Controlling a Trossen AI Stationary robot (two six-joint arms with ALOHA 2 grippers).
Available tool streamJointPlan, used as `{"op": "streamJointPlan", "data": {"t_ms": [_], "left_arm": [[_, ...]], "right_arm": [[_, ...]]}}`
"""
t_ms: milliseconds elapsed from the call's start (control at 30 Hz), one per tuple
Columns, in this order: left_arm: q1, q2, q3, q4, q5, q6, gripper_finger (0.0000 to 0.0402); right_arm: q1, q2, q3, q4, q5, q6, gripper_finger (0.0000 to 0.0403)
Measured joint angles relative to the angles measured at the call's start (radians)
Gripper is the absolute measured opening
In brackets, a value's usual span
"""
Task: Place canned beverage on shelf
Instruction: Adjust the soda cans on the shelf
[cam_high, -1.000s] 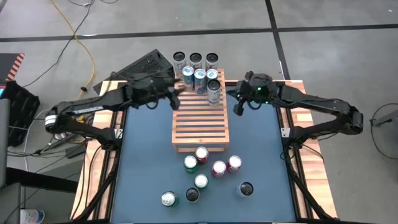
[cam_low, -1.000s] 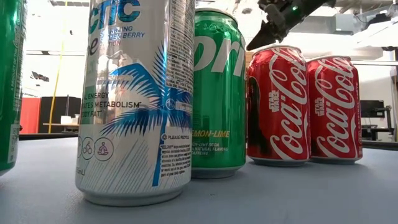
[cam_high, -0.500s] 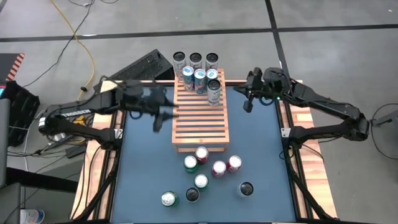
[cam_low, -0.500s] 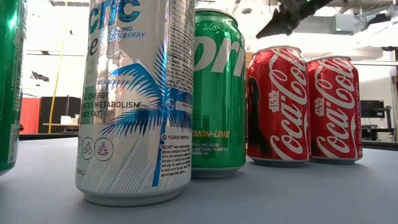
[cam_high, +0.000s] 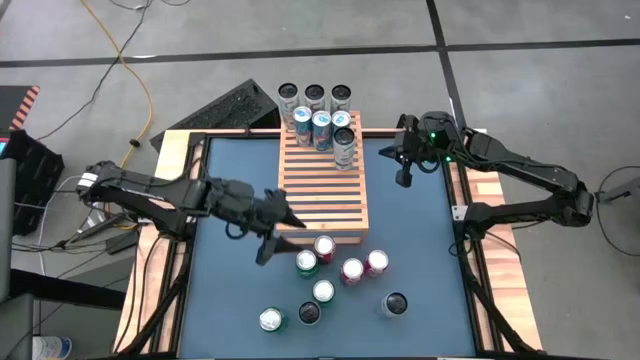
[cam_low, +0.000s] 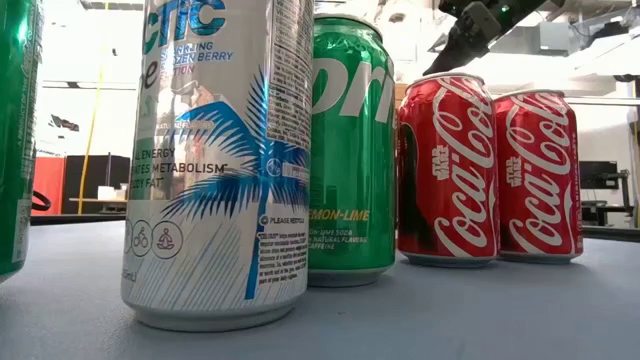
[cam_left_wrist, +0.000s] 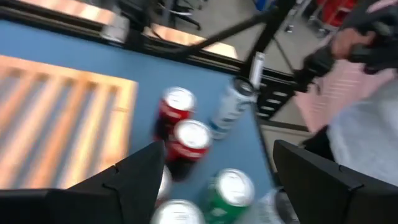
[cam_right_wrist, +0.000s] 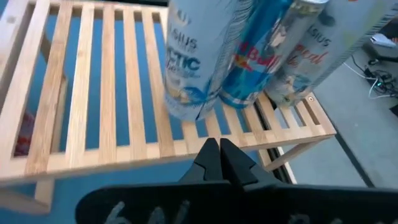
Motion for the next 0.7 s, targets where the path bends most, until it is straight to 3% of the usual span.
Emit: {"op": "streamJointPlan", "data": {"t_ms": [133,333,567,700], "left_arm": [[-0.068,0.053,0.029,0.013,-0.046,-0.038,0.0285],[-0.087,0.067,0.129,-0.183,-0.084,0.027,0.027],[-0.089,0.061,0.2,-0.391,-0.151,0.001,0.0267],[-0.093,0.063,0.2,-0.393,-0.255,0.061,0.0267]], "right_arm": [[-0.002,0.001,0.0,0.008,0.001,-0.012,0.0],[-0.002,0.006,0.0,0.128,0.005,0.134,0.0],[-0.037,0.077,0.0,0.328,0.009,0.153,0.0],[-0.04,0.11,0.0,0.389,0.003,0.153,0.0]]}}
